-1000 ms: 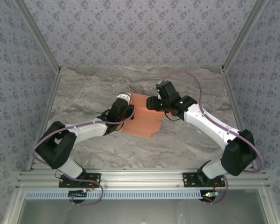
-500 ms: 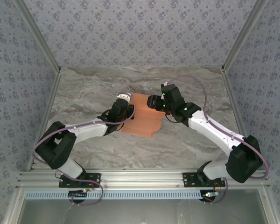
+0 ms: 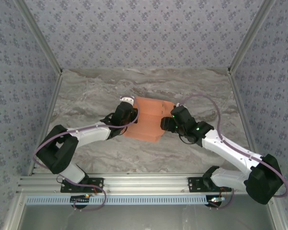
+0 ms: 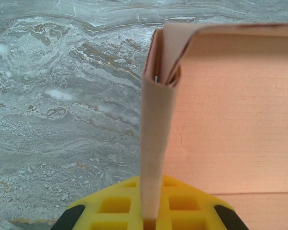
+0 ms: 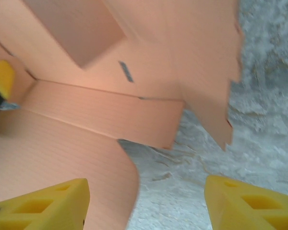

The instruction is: Fold the paper box

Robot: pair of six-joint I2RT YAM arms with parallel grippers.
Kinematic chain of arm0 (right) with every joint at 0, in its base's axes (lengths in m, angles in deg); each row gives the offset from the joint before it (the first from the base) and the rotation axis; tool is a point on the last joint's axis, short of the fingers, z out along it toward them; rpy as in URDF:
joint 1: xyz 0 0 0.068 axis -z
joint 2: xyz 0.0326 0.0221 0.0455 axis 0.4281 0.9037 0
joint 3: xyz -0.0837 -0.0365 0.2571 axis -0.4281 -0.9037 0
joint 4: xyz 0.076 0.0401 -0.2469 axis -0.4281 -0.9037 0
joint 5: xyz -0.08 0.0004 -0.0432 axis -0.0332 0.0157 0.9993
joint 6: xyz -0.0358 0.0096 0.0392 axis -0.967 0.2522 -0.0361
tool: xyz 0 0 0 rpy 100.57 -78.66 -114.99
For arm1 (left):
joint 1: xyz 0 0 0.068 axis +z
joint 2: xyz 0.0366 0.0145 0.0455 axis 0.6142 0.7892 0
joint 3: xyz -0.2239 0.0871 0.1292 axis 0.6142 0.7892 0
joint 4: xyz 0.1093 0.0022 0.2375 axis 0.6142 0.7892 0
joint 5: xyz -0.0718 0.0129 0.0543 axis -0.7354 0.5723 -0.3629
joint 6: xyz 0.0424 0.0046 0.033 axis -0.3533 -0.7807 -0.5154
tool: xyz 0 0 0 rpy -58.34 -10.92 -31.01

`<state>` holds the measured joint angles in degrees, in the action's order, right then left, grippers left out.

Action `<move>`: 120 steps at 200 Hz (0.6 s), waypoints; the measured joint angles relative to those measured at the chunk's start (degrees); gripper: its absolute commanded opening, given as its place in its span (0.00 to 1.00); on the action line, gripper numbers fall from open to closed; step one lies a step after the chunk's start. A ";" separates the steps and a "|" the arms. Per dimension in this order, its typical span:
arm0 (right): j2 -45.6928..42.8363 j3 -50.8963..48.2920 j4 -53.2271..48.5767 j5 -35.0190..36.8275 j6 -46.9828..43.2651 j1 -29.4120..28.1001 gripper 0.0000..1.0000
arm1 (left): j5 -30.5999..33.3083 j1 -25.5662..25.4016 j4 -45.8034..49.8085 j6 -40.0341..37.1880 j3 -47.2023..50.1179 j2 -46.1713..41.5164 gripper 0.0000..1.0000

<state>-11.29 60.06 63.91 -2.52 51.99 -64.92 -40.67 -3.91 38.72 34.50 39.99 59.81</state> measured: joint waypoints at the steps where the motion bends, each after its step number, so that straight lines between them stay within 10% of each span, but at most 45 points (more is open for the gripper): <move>1: 0.07 -0.07 0.02 0.00 0.13 0.00 0.67 | 0.00 0.00 0.00 0.00 -0.02 -0.02 0.00; 120: 5.84 -0.72 12.13 -0.70 3.72 0.50 0.59 | 0.17 0.00 0.02 0.00 0.00 -1.29 0.00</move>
<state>-5.45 59.34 76.04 -3.22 55.70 -64.42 -40.50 -3.91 38.74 34.50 39.99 58.52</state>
